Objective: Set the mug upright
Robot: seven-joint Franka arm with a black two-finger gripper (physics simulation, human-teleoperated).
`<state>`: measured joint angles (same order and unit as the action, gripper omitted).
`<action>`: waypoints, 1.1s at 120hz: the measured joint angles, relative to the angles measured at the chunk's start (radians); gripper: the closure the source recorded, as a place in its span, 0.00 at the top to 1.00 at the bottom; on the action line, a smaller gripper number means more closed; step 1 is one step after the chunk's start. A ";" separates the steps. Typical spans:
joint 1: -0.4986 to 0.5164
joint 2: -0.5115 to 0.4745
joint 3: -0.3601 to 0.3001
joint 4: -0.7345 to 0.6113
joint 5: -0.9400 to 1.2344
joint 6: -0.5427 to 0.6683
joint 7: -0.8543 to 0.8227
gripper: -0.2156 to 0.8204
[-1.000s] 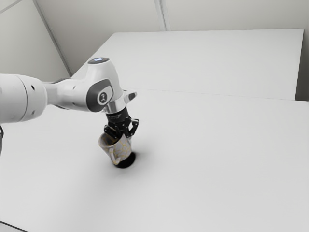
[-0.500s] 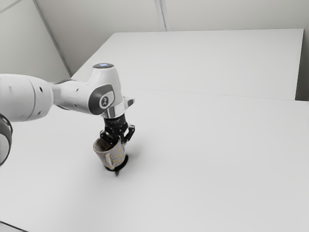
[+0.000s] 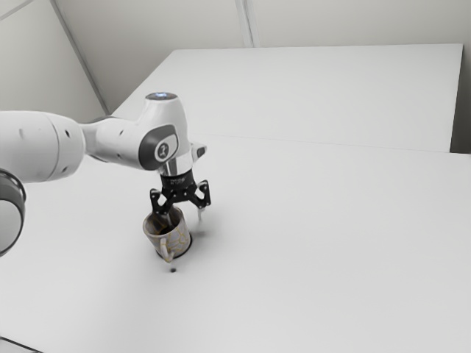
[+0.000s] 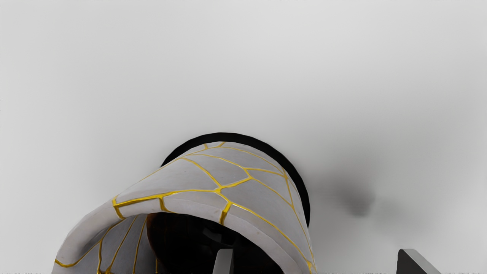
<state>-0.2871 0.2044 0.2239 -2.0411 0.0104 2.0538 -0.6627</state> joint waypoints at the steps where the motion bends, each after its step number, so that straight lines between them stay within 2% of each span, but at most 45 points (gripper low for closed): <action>1: 0.000 -0.001 0.000 0.001 0.000 -0.001 0.000 0.65; 23: 0.000 -0.036 0.001 0.009 -0.001 -0.037 0.000 0.73; 54: 0.001 -0.113 0.007 0.042 -0.006 -0.076 0.034 0.77; 60: 0.030 -0.128 -0.005 0.050 -0.008 -0.086 0.052 0.78; 70: 0.130 -0.155 -0.073 0.062 -0.008 -0.101 0.091 0.78; 82: 0.176 -0.186 -0.090 0.093 -0.004 -0.119 0.157 0.79; 97: 0.203 -0.193 -0.089 0.192 0.000 -0.179 0.245 0.79; 106: 0.181 -0.191 -0.053 0.261 0.008 -0.226 0.293 0.79; 132: 0.183 -0.225 -0.037 0.327 0.020 -0.301 0.404 0.79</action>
<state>-0.1037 -0.0210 0.1868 -1.7144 0.0306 1.7525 -0.2589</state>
